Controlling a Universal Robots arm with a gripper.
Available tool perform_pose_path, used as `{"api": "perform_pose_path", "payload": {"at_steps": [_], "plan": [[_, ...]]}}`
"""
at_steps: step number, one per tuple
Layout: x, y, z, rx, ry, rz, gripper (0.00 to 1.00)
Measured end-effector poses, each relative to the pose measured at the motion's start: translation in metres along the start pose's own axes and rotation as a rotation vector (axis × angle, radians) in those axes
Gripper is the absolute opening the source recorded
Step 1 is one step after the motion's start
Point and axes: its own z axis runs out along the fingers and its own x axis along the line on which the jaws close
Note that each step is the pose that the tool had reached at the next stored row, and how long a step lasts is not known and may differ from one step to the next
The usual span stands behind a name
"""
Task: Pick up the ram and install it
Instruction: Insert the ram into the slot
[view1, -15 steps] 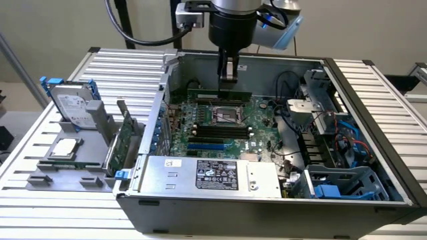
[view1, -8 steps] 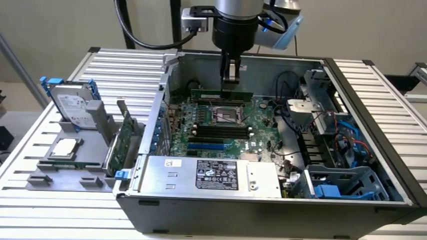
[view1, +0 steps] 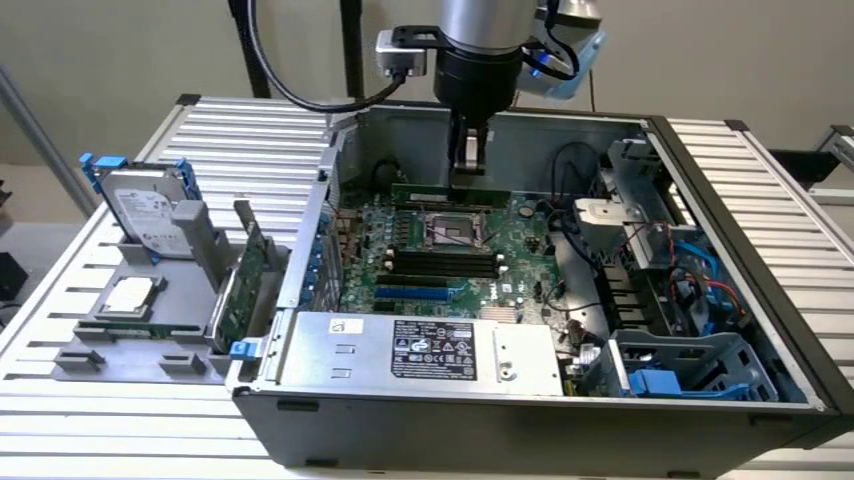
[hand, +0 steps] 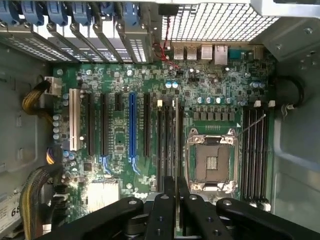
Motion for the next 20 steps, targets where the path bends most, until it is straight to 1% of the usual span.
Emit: {"api": "perform_pose_path", "payload": {"at_steps": [2,16,17,18,20], "plan": [[-0.0004,-0.0005,0.0029,-0.0001,0.0000,0.001,0.00],[-0.0004,-0.0005,0.0031,-0.0001,0.0001,0.001,0.00],[-0.0004,-0.0006,0.0033,0.0001,0.0009,0.001,0.00],[-0.0004,-0.0006,0.0043,0.0002,0.0035,0.001,0.00],[-0.0003,-0.0006,0.0074,0.0002,0.0060,0.000,0.00]]}}
